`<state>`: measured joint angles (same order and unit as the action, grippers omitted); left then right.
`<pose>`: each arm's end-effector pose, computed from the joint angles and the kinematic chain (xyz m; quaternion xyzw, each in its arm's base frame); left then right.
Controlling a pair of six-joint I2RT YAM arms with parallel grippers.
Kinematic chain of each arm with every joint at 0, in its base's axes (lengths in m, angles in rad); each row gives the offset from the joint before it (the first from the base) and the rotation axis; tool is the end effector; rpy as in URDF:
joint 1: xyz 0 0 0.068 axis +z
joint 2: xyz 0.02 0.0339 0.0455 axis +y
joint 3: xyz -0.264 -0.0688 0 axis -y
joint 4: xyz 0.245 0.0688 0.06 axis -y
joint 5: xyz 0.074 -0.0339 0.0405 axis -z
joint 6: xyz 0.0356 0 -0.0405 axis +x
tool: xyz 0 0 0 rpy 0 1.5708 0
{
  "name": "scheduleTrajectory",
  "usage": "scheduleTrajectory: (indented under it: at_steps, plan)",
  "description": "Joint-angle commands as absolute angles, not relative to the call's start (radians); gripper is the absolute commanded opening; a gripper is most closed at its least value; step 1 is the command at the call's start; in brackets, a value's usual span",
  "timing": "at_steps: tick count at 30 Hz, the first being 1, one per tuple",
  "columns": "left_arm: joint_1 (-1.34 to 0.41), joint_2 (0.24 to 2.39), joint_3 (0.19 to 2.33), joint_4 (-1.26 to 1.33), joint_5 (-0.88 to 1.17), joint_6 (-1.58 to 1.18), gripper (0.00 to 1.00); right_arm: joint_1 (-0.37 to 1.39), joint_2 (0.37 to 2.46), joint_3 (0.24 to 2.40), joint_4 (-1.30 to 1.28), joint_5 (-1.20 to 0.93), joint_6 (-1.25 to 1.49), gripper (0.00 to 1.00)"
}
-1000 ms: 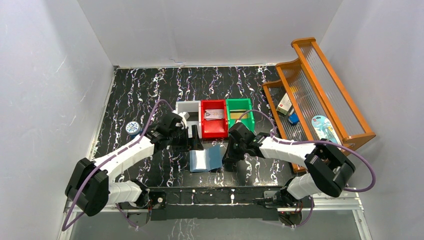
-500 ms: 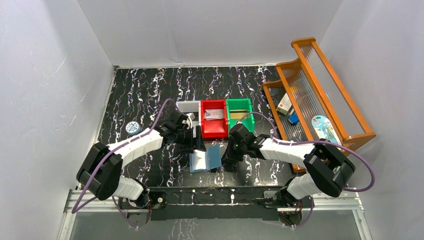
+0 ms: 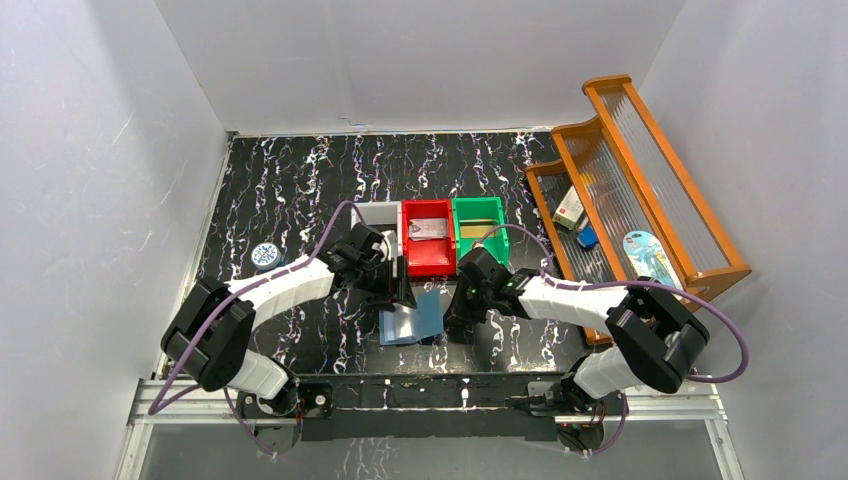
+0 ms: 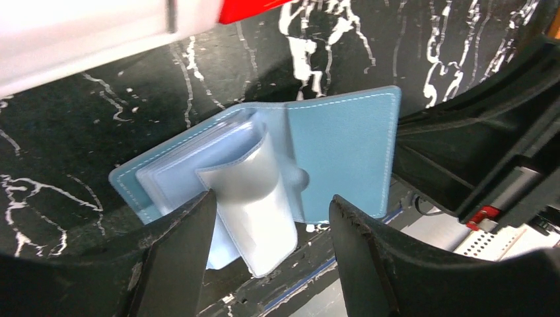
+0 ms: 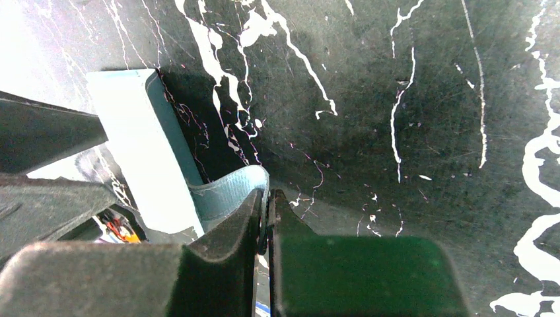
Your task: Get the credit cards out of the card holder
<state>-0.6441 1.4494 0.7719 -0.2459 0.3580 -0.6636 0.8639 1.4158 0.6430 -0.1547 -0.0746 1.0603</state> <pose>0.2174 -0.1789 0.1831 0.0475 0.9334 -0.3244 0.1458 0.1683 0.2011 0.1586 0.0812 0.9446 0.2794 0.1516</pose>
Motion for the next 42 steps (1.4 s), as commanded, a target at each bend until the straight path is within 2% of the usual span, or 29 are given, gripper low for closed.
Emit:
scheduleTrajectory:
  at_steps: [1, 6, 13, 19, 23, 28, 33, 40, 42]
  plan:
    - [-0.670, 1.410, 0.832, -0.241, 0.414, -0.675, 0.61, 0.860, 1.426, 0.631, -0.125, -0.077, 1.062, 0.12]
    - [-0.683, 1.442, 0.828, -0.239, 0.429, -0.679, 0.62, 0.860, 1.426, 0.628, -0.122, -0.086, 1.066, 0.14]
    - [-0.704, 1.447, 0.831, -0.193, 0.454, -0.700, 0.62, 0.859, 1.360, 0.645, -0.128, -0.053, 1.080, 0.31]
    - [-0.723, 1.431, 0.844, -0.187, 0.438, -0.689, 0.63, 0.871, 1.303, 0.747, -0.280, 0.096, 1.042, 0.37]
    - [-0.732, 1.449, 0.846, -0.181, 0.438, -0.695, 0.63, 0.871, 1.240, 0.747, -0.249, 0.116, 1.041, 0.45]
    - [-0.743, 1.446, 0.837, -0.141, 0.419, -0.710, 0.63, 0.871, 1.216, 0.733, -0.205, 0.068, 1.062, 0.47]
    - [-0.744, 1.479, 0.847, -0.120, 0.424, -0.719, 0.63, 0.871, 1.161, 0.717, -0.240, 0.105, 1.077, 0.47]
    - [-0.746, 1.531, 0.876, -0.100, 0.430, -0.725, 0.64, 0.871, 0.999, 0.638, -0.271, 0.158, 1.094, 0.50]
    - [-0.748, 1.542, 0.883, -0.099, 0.433, -0.722, 0.64, 0.871, 0.936, 0.592, -0.220, 0.146, 1.092, 0.48]
